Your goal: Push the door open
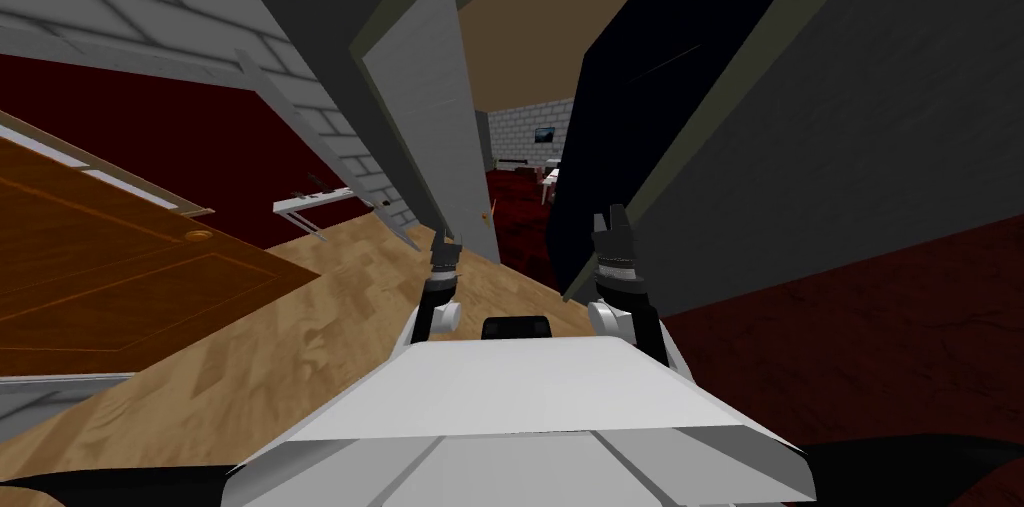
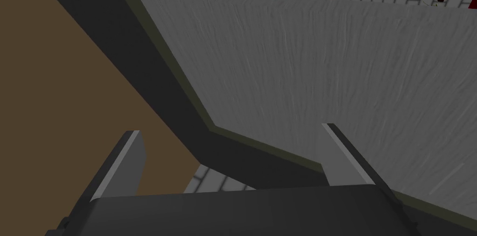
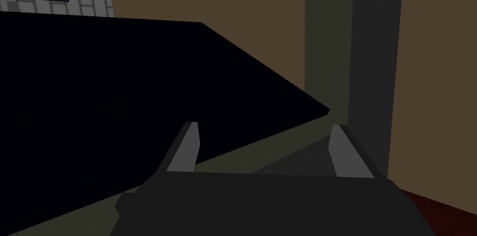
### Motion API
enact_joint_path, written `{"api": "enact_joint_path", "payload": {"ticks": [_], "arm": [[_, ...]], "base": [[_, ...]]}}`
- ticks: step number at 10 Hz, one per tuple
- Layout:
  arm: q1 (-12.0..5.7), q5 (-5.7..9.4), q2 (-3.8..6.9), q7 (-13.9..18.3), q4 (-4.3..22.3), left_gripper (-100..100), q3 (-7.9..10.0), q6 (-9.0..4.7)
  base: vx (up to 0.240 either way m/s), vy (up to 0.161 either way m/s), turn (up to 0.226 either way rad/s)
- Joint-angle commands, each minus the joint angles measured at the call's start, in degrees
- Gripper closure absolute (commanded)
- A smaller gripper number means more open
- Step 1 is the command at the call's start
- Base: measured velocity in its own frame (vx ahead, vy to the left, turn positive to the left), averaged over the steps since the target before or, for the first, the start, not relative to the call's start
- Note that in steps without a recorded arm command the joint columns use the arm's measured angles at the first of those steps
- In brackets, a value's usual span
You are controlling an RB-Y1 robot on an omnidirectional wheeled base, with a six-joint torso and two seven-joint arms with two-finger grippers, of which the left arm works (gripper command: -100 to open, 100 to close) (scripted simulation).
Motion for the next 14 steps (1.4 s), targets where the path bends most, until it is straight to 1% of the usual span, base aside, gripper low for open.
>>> {"api": "enact_joint_path", "payload": {"ticks": [1,2,3,6,7,10,11,12,14], "arm": [[-0.94,0.57,0.18,-0.5,2.9,-100,-0.61,-0.72],[-1.55,1.01,0.36,-0.7,4.5,-100,-0.93,-1.03],[-1.55,1.01,0.36,-0.7,4.8,-100,-0.93,-1.03],[-3.40,2.32,0.90,-1.4,9.8,-100,-1.91,-1.99],[-3.40,2.32,0.90,-1.4,10.3,-100,-1.91,-1.99],[-5.36,3.72,1.41,-2.2,16.0,-100,-2.94,-3.00],[-6.03,4.19,1.57,-2.4,17.5,-100,-3.29,-3.34],[-6.03,4.19,1.57,-2.4,18.1,-100,-3.29,-3.34],[-7.37,5.15,1.87,-2.9,22.0,-100,-4.00,-4.03]], "base": [[0.083,0.086,-0.101],[0.090,0.082,-0.089],[0.060,0.059,-0.025],[0.061,0.073,-0.086],[0.054,0.069,-0.039],[0.072,0.091,-0.093],[0.068,0.115,-0.122],[0.049,0.068,-0.034],[0.055,0.064,-0.079]]}}
